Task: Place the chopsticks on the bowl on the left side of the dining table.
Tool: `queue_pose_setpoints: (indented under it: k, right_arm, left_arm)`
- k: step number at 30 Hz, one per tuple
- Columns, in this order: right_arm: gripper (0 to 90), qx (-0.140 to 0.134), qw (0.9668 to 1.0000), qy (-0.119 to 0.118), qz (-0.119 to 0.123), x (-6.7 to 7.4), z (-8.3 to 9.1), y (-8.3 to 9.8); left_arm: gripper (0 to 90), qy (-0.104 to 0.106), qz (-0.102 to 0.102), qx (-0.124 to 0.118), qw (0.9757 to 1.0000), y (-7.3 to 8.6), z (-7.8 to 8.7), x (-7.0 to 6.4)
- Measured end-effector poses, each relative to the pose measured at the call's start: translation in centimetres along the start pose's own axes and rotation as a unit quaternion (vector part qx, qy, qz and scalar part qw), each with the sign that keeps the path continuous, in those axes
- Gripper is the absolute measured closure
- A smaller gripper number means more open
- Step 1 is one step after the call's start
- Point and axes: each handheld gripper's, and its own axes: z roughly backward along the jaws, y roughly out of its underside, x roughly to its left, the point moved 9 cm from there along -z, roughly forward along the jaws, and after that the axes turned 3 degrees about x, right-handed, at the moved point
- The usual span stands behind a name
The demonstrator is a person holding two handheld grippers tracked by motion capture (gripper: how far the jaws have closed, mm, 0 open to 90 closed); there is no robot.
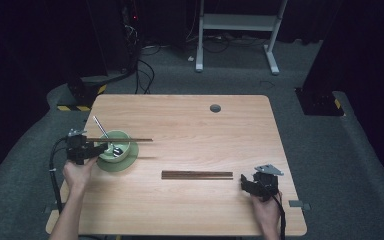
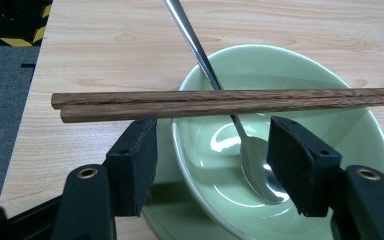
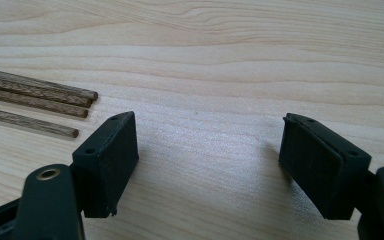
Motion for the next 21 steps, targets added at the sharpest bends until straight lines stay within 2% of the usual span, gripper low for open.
queue_pose_setpoints:
  k: [1, 11, 15, 21]
  right_arm:
    - [23.1, 0.000, 1.0000, 0.000, 0.000, 0.00, 0.00, 0.00]
    - [23.1, 0.000, 1.0000, 0.000, 0.000, 0.00, 0.00, 0.00]
    - [23.1, 0.000, 1.0000, 0.000, 0.000, 0.00, 0.00, 0.00]
    - [23.1, 0.000, 1.0000, 0.000, 0.000, 0.00, 0.00, 0.00]
  left_arm:
    - [37.2, 0.001, 0.005, -0.002, 1.0000, -0.04, -0.08, -0.06]
    - [36.9, 0.000, 0.001, -0.001, 1.0000, 0.06, -0.13, -0.13]
    - [37.0, 0.000, -0.007, 0.000, 1.0000, 0.06, 0.12, -0.10]
    - [36.9, 0.001, -0.004, -0.003, 1.0000, -0.15, 0.54, -0.06]
